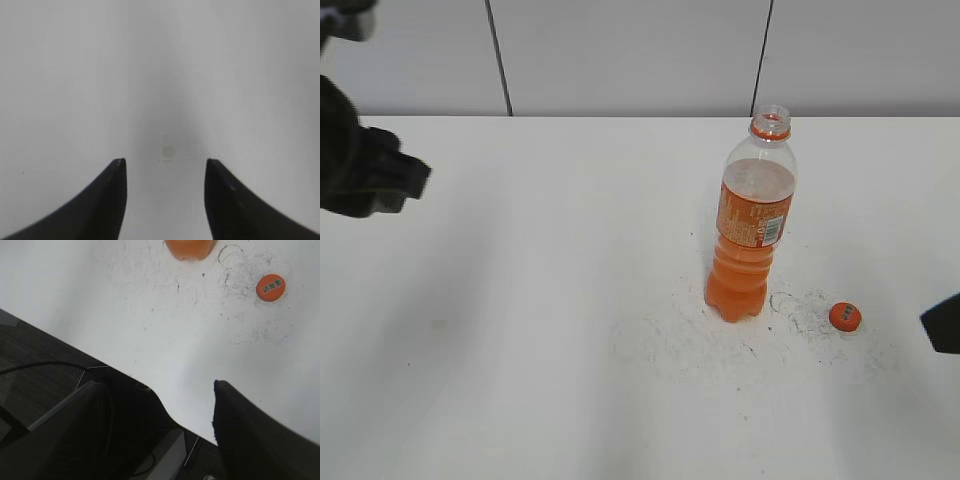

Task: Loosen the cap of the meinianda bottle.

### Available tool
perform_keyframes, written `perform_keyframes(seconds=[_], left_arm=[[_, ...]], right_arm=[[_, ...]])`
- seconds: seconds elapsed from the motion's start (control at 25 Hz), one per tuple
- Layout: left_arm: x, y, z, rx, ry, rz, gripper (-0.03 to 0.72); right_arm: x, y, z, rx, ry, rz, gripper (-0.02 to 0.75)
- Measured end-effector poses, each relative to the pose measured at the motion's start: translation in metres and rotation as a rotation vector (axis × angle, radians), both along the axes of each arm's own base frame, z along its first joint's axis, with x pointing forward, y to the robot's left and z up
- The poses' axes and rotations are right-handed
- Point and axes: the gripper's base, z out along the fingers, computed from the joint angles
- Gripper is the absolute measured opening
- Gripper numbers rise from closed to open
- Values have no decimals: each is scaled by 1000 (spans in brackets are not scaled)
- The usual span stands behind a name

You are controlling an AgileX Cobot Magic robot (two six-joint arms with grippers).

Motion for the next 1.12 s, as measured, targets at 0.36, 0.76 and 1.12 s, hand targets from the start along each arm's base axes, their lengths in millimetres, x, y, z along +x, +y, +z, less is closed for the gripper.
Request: perform_keyframes(seconds=[0.36,0.76,1.12], left_arm=[[-103,80,29,-134,-146,-109,386],[-186,139,6,-273,-248,-213,386],[-209,155,2,-398,-385,-248,384]], right_arm=[[-79,-19,34,-65,-158,-4,501],[-142,-37,4,-102,-357,-72,496],[-152,-50,-15,-201,-482,-130,396]])
